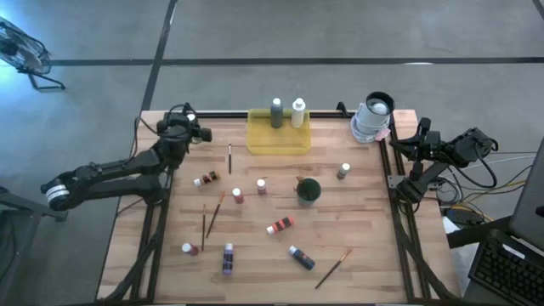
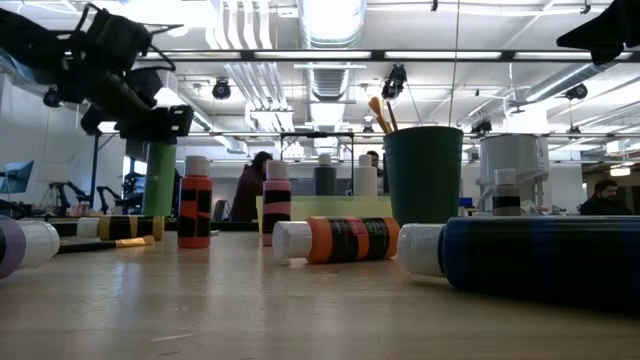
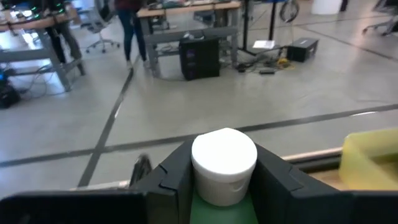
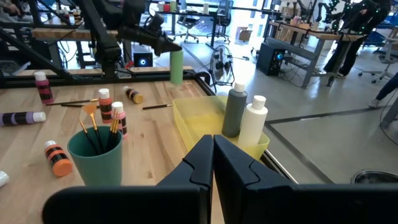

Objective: Pick & Place Paint Supplies
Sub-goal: Put the green paint bottle into the yellow bin

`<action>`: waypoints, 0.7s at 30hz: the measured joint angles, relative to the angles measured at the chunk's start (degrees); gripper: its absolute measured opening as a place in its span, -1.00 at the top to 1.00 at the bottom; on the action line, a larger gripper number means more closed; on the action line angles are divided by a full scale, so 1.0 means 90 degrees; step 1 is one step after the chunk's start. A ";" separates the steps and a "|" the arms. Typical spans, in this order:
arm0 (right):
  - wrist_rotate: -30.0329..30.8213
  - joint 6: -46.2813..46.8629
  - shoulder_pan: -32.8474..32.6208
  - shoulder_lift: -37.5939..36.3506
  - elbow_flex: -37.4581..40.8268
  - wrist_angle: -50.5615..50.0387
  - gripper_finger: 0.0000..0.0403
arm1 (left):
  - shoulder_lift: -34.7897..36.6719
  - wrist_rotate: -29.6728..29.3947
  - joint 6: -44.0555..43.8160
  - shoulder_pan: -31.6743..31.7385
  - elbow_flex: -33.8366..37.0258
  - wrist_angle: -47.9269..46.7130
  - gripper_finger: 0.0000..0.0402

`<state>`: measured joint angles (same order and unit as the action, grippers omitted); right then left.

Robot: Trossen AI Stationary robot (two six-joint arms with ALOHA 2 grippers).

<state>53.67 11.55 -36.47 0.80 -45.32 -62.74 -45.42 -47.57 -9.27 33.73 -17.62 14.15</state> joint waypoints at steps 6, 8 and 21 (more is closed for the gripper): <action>0.0000 0.0000 -0.0002 0.0000 0.0000 -0.0001 0.96 | -0.0119 0.0797 0.0106 0.0127 -0.0709 -0.0120 0.40; -0.0002 0.0000 -0.0002 0.0000 0.0000 0.0000 0.96 | -0.0265 0.0993 0.0109 0.0196 -0.1021 -0.0273 0.40; 0.0000 0.0000 -0.0002 -0.0001 0.0000 0.0000 0.96 | -0.2783 0.3461 0.0961 0.0587 -0.3748 -0.0386 0.40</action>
<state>53.67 11.55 -36.49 0.79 -45.32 -62.74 -70.46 -16.42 -0.62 39.01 -51.35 10.68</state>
